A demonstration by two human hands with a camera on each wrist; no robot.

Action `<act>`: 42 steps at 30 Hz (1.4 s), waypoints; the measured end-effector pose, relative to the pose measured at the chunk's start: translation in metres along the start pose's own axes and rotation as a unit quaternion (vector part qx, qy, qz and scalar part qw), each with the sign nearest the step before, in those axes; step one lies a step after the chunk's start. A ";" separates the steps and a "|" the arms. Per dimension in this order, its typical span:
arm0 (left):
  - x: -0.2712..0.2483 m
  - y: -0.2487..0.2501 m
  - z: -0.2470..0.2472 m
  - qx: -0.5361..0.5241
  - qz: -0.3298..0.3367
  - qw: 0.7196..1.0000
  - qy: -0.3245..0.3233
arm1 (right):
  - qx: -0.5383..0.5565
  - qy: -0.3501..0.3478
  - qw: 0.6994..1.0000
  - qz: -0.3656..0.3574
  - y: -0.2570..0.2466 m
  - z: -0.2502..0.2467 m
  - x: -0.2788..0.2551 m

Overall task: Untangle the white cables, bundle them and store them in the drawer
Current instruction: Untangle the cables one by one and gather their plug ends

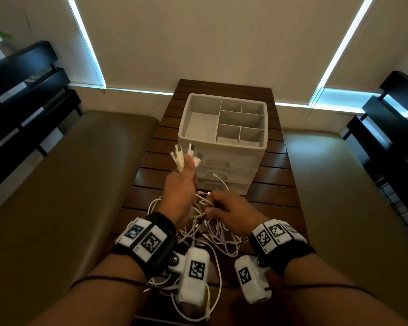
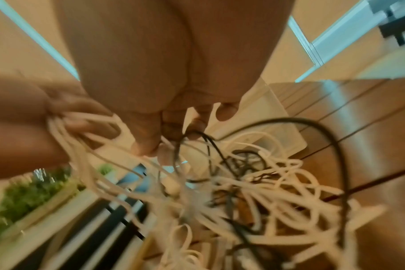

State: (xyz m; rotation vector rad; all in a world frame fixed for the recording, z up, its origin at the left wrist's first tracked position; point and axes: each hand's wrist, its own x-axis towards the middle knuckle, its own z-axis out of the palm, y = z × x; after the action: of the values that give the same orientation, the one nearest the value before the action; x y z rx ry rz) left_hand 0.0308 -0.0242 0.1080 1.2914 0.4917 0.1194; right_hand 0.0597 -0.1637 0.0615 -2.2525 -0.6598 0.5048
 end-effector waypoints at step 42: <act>-0.012 0.080 -0.059 0.382 0.112 0.917 -0.001 | 0.007 0.066 0.997 0.044 0.029 -0.044 -0.021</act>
State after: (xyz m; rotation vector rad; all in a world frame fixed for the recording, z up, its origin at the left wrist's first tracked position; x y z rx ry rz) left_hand 0.0106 0.0464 0.1751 2.1178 0.3949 0.1221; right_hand 0.0748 -0.2172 0.0726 -2.2877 -0.4908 0.3987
